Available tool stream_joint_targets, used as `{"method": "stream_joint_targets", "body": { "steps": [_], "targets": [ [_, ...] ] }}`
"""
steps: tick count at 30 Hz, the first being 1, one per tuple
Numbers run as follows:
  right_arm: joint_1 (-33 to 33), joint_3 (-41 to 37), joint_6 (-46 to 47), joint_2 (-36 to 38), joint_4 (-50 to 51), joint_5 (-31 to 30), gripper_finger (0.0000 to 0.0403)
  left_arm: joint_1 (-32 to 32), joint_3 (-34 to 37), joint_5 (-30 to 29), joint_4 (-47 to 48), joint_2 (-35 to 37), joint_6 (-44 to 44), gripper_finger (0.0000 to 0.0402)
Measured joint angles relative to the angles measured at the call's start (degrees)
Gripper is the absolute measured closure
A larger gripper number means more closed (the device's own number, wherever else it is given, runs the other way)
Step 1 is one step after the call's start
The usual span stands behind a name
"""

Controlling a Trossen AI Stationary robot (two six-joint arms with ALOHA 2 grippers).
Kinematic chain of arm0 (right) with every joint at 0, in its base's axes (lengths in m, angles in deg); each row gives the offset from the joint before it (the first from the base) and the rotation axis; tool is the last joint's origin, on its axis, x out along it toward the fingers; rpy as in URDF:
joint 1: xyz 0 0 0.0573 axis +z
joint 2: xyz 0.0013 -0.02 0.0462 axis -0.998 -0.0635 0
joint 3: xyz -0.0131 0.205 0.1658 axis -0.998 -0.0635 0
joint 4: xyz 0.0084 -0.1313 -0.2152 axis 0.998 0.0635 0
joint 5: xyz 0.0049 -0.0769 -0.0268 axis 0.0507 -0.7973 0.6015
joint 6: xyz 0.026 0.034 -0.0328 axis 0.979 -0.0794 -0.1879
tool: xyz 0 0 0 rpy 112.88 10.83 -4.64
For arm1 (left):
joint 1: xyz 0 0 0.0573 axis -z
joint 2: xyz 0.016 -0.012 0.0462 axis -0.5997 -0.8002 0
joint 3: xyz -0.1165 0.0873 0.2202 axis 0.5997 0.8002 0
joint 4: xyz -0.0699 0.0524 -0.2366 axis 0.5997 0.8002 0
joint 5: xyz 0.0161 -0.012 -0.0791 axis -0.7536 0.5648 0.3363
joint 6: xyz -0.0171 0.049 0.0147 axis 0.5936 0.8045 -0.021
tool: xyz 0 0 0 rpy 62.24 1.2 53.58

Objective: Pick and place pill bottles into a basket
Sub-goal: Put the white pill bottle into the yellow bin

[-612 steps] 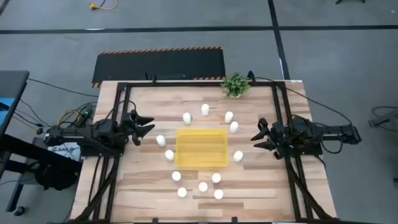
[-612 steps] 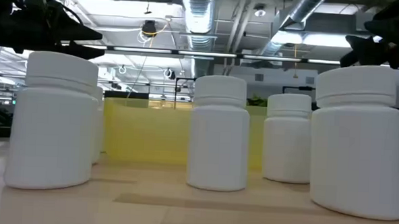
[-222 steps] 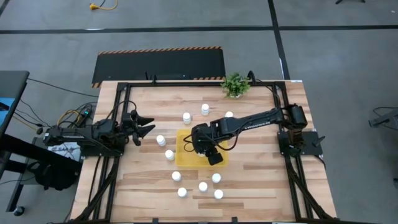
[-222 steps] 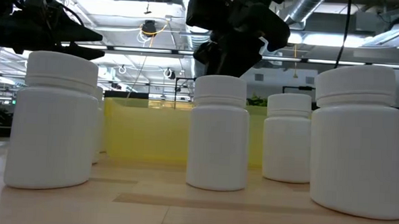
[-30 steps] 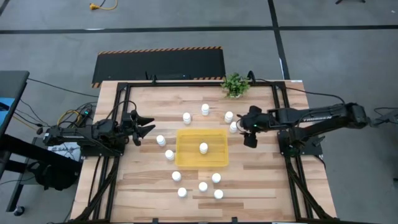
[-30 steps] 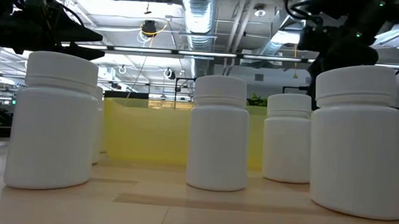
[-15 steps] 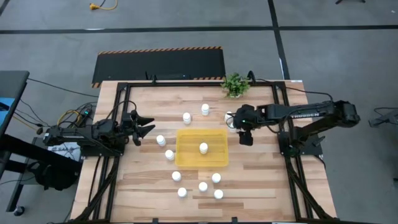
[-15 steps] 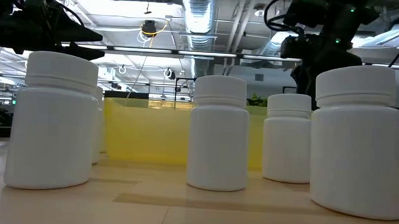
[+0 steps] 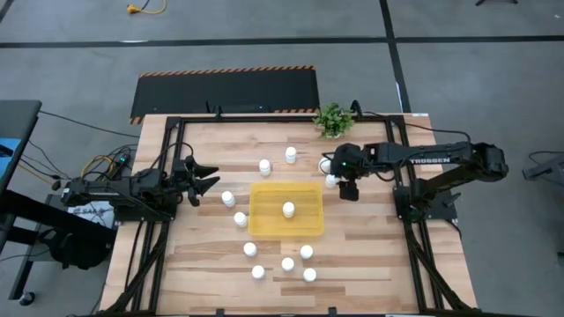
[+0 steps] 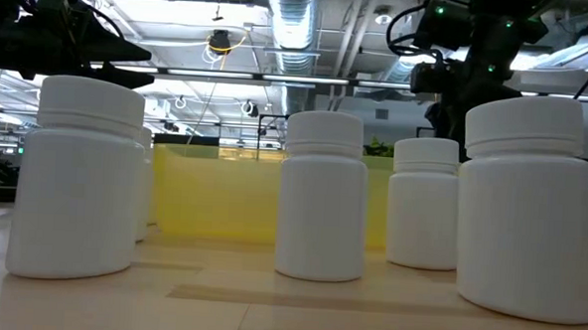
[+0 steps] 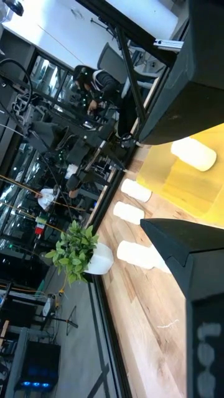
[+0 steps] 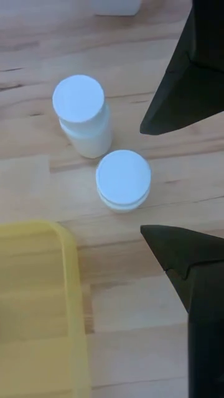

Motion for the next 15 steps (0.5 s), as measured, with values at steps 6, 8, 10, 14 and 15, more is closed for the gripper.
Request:
{"method": "stream_joint_targets", "body": {
  "steps": [6,8,10,14,15],
  "targets": [
    [-0.3,0.0,0.2,0.0,-0.3,1.8,0.0159,0.0,0.0,0.0,0.0,0.0,0.0,0.0208],
    [-0.3,0.0,0.2,0.0,-0.2,2.0,0.0159,0.0,0.0,0.0,0.0,0.0,0.0,0.0208],
    [-0.3,0.0,0.9,0.0,-0.1,2.0,0.0159,0.0,0.0,0.0,0.0,0.0,0.0,0.0208],
    [-0.3,0.2,1.8,0.0,0.9,2.1,0.0159,0.0,0.0,0.0,0.0,0.0,0.0,0.0208],
    [-0.3,0.5,1.9,0.0,1.4,2.1,0.0159,0.0,0.0,0.0,0.0,0.0,0.0,0.0208]
  ]
}}
